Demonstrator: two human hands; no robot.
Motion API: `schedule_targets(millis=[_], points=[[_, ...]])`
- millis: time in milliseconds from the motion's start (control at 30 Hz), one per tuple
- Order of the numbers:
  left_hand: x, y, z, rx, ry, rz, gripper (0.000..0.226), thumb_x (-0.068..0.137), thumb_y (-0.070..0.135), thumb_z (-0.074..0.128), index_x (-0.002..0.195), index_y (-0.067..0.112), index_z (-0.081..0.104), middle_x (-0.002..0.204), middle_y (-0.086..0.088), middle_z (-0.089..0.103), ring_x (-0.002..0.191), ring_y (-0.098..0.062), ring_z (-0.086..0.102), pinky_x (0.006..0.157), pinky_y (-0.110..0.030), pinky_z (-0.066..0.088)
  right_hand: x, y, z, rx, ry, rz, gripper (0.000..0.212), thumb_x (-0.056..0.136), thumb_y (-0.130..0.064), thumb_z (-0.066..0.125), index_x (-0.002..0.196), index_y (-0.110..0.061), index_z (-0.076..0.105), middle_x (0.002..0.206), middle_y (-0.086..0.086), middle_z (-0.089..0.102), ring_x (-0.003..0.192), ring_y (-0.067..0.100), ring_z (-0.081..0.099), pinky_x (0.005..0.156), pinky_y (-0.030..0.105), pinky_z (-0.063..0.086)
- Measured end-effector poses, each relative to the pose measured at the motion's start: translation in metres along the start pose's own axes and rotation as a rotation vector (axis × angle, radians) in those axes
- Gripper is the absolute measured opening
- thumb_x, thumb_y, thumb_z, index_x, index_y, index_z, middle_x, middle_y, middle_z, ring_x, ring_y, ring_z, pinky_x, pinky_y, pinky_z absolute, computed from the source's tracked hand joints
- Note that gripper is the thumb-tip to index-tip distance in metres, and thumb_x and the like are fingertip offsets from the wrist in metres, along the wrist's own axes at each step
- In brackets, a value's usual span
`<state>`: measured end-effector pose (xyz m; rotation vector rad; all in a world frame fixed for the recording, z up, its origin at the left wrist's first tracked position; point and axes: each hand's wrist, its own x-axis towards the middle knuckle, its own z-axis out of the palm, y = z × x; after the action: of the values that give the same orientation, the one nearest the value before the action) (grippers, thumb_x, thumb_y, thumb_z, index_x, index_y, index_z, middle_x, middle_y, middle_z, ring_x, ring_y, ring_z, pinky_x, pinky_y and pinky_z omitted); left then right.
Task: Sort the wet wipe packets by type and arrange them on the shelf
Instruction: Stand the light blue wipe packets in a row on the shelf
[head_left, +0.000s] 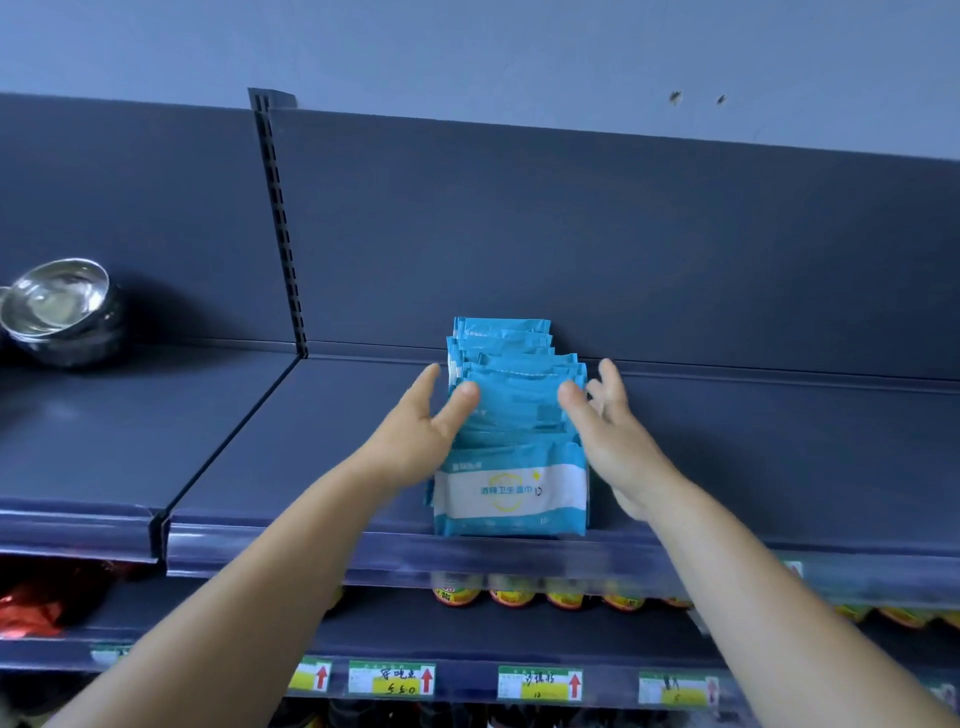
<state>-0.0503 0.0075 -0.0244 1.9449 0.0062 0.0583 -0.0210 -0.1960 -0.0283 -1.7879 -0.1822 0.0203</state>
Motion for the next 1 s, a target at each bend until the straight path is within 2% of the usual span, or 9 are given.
schedule_targets(millis=[200,300,400,533,633,700,733,900,1000], points=[[0.063,-0.014,-0.006,-0.100,-0.078,-0.238,0.116,0.050,0.097,0.040,0.148,0.035,0.026,0.153,0.015,0.030,0.139,-0.016,0.033,0.116,-0.046,0.022,0.056,0.006,-0.024,0.077,0.024,0.239,0.089,0.090,-0.066,0.038,0.150,-0.029,-0.015,0.158,-0.017,-0.003,0.146,0.008,0.005,0.117,0.040,0.008],[0.082,-0.008,-0.005,-0.091,-0.101,-0.300,0.115,0.057,0.094,0.040,0.147,0.023,0.034,0.152,0.008,0.032,0.138,-0.020,0.035,0.116,-0.045,0.024,0.080,0.016,-0.025,0.066,-0.011,0.291,0.090,0.089,-0.068,0.036,0.151,-0.026,-0.013,0.159,-0.015,-0.004,0.147,0.009,0.003,0.117,0.039,0.008],[0.091,0.007,0.002,-0.081,-0.117,-0.346,0.089,0.084,0.076,0.034,0.149,0.016,0.028,0.154,0.000,0.029,0.141,-0.025,0.030,0.117,-0.044,0.023,0.095,0.014,-0.016,0.039,-0.066,0.304,0.096,0.079,-0.077,0.037,0.153,-0.026,0.004,0.158,-0.014,0.011,0.145,0.012,0.018,0.118,0.041,0.015],[0.103,0.005,0.002,-0.128,-0.146,-0.396,0.099,0.075,0.082,0.040,0.148,0.016,0.030,0.153,-0.004,0.032,0.139,-0.028,0.035,0.114,-0.050,0.027,0.118,0.033,-0.007,0.074,-0.070,0.279,0.103,0.056,-0.087,0.037,0.144,-0.032,0.033,0.144,-0.009,0.045,0.130,0.017,0.045,0.111,0.047,0.033],[0.111,0.000,0.002,-0.137,-0.142,-0.417,0.079,0.078,0.079,0.041,0.123,0.017,0.057,0.120,-0.003,0.064,0.107,-0.022,0.064,0.090,-0.040,0.053,0.118,0.026,0.004,0.090,-0.062,0.281,0.082,0.075,-0.079,0.036,0.137,-0.027,0.044,0.136,-0.005,0.053,0.120,0.019,0.053,0.106,0.045,0.041],[0.115,-0.005,0.002,-0.173,-0.151,-0.413,0.060,0.091,0.066,0.033,0.105,0.016,0.063,0.089,-0.003,0.072,0.074,-0.018,0.070,0.061,-0.029,0.057,0.121,0.026,0.009,0.086,-0.070,0.253,0.058,0.091,-0.065,0.032,0.129,-0.024,0.047,0.127,-0.004,0.054,0.110,0.017,0.054,0.103,0.039,0.042],[0.117,-0.007,0.002,-0.179,-0.151,-0.398,0.062,0.092,0.064,0.031,0.107,0.013,0.063,0.087,-0.005,0.073,0.070,-0.020,0.070,0.059,-0.028,0.057,0.121,0.025,0.008,0.074,-0.080,0.253,0.057,0.094,-0.062,0.031,0.133,-0.023,0.044,0.127,-0.004,0.052,0.109,0.016,0.052,0.102,0.036,0.041],[0.125,-0.007,-0.004,-0.253,-0.182,-0.356,0.079,0.084,0.077,0.030,0.132,0.019,0.053,0.129,-0.004,0.060,0.111,-0.022,0.062,0.099,-0.039,0.047,0.132,0.027,0.002,0.104,-0.093,0.282,0.106,0.057,-0.092,0.039,0.148,-0.041,0.019,0.151,-0.011,0.035,0.136,0.018,0.037,0.113,0.051,0.027],[0.125,-0.004,-0.004,-0.256,-0.178,-0.367,0.107,0.062,0.092,0.039,0.142,0.022,0.043,0.145,-0.002,0.046,0.130,-0.024,0.048,0.111,-0.047,0.034,0.134,0.023,0.002,0.164,-0.131,0.299,0.085,0.070,-0.086,0.041,0.139,-0.036,0.043,0.137,-0.007,0.054,0.121,0.019,0.055,0.106,0.048,0.040]])
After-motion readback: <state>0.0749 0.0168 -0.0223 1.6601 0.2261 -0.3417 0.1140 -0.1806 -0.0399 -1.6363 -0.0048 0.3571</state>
